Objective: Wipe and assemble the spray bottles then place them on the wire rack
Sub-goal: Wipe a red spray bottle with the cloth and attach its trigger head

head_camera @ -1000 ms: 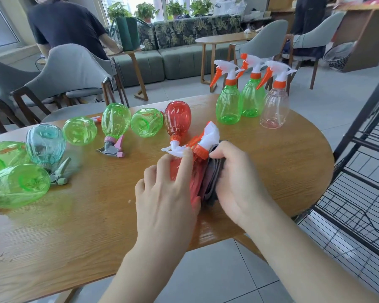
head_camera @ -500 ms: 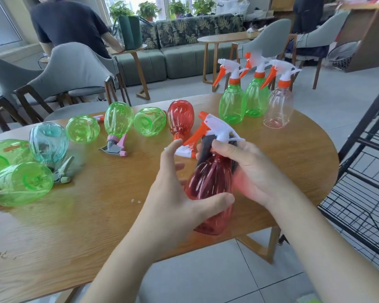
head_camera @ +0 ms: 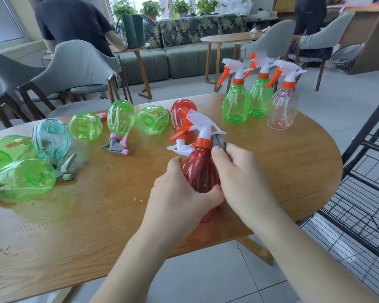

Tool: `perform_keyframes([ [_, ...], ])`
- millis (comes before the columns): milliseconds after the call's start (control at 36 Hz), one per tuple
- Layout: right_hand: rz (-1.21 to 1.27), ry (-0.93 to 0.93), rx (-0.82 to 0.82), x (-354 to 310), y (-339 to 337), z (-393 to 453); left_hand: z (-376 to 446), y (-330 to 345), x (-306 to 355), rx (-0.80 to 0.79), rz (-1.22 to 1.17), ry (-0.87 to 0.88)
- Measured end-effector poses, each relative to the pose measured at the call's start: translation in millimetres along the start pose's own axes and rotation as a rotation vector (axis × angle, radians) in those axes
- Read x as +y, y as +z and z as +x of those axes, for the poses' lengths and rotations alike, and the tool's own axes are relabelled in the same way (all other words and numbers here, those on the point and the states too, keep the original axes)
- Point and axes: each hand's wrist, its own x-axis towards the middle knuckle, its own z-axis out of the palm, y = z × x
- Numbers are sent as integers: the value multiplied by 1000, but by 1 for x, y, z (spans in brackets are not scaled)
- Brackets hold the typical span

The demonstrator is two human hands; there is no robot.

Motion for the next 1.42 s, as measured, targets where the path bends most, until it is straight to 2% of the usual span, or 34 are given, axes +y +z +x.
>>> perform_keyframes([
  [83,-239,-158,54,-1,0,-13,1,-1,0,18,29,4],
  [306,-514,-458,251,-4,13,-31,0,0,0,28,109,40],
  [472,-492,-440,249,-2,15,-21,-4,5,1,17,274,97],
  [556,-482,-390,196,0,14,-10,-7,8,7,-6,334,108],
  [778,-283,-350,143,-10,-12,11,-6,6,11,-14,328,37],
  [861,-237,-402,264,-14,-26,19,-7,7,9,11,327,62],
  [944,-285,-564,525,-15,-29,27,-7,9,8,12,339,81],
  [1000,-318,-685,626,-9,-24,33,-7,10,7,15,350,89],
  [1111,-377,-654,455,3,-8,42,-8,12,7,8,350,114],
  [1194,-449,-644,452,9,-1,40,-6,12,5,16,336,117],
  [1306,-422,-606,473,9,-3,36,-6,14,4,23,361,122],
  [1417,-352,-645,345,9,3,32,-7,14,7,19,364,96],
])
